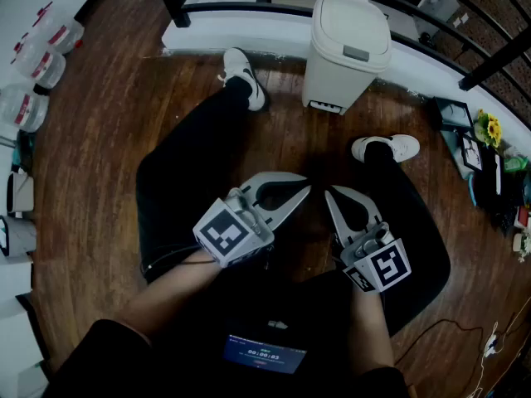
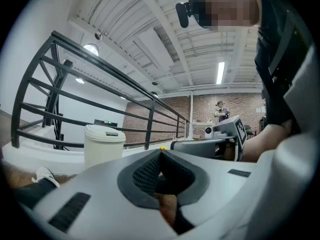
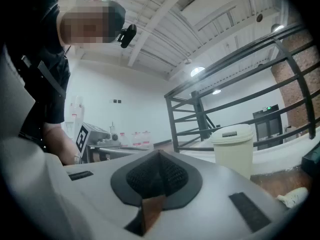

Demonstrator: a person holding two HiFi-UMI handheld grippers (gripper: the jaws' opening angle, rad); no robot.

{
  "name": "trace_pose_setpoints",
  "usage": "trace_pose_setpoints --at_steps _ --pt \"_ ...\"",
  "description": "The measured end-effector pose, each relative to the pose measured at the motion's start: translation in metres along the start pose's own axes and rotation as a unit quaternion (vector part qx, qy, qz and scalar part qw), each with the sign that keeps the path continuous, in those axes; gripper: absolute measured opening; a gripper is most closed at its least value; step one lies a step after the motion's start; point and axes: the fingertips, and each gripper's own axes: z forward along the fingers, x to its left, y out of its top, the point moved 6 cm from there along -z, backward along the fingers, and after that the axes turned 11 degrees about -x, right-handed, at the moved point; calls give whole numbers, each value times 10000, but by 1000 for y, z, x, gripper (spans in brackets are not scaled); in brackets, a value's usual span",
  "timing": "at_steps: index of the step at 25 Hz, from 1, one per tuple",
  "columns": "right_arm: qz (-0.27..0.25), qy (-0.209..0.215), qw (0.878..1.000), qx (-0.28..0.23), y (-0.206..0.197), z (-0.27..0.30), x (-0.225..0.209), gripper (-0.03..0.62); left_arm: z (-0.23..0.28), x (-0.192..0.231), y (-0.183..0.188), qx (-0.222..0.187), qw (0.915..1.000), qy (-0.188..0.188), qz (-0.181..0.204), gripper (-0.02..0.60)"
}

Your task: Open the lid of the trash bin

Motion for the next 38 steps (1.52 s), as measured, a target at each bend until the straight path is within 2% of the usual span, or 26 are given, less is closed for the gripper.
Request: trace_pose_setpoints --at_steps 12,18,26,30,34,38 --pt "-36 70 10000 -51 7 0 0 5 8 1 2 -3 10000 8 80 35" --pt "-151 1 9999 -72 23 5 -18 5 27 7 9 47 10000 -11 79 35" --pt "-54 -336 9994 16 37 27 -71 5 76 49 19 -60 9998 174 -58 35" --pt "-56 -479 9988 81 38 38 -102 5 105 72 8 1 9992 328 -225 35" --pt "-176 -512 9982 257 41 52 -131 5 133 89 -1 53 9990 329 -310 35" --pt "-183 -510 9974 484 43 73 -166 5 166 111 -13 223 9970 462 -574 35"
